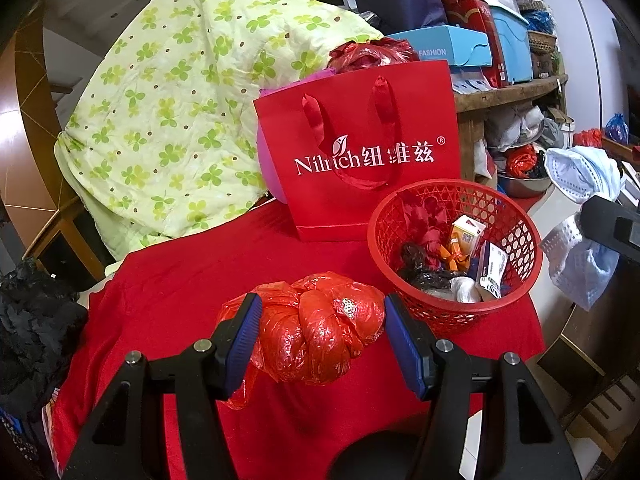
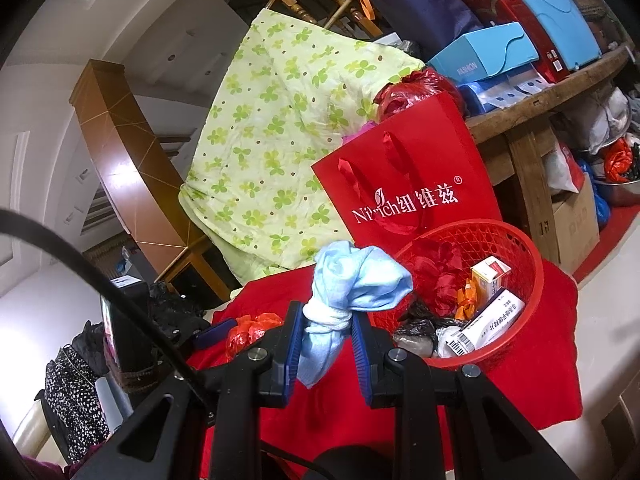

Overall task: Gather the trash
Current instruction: 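Carry both wrappers toward the red basket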

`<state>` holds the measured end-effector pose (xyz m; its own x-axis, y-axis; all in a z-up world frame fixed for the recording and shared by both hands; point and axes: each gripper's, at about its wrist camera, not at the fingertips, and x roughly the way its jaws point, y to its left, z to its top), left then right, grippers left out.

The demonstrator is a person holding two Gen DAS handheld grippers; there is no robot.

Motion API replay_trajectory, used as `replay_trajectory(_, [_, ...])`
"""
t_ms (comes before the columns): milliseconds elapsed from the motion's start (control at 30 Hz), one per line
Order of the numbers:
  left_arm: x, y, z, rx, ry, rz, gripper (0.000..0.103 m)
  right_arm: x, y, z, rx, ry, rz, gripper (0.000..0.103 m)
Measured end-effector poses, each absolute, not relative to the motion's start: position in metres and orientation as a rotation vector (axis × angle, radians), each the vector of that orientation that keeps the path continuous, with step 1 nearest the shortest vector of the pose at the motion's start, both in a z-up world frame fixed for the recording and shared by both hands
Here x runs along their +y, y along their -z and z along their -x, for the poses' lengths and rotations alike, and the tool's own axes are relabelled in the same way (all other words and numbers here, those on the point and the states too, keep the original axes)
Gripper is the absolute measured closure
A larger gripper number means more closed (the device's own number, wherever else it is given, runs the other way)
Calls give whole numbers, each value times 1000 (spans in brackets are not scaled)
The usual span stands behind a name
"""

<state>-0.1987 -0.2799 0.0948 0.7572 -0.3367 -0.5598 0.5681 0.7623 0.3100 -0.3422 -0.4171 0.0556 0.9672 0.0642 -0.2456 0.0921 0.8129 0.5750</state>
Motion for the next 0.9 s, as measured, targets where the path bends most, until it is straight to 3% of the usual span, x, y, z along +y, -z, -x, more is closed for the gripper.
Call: replay_trajectory(900, [-294,-81,197,531,537,-531,39,-428,-45,341,275,29,-650,77])
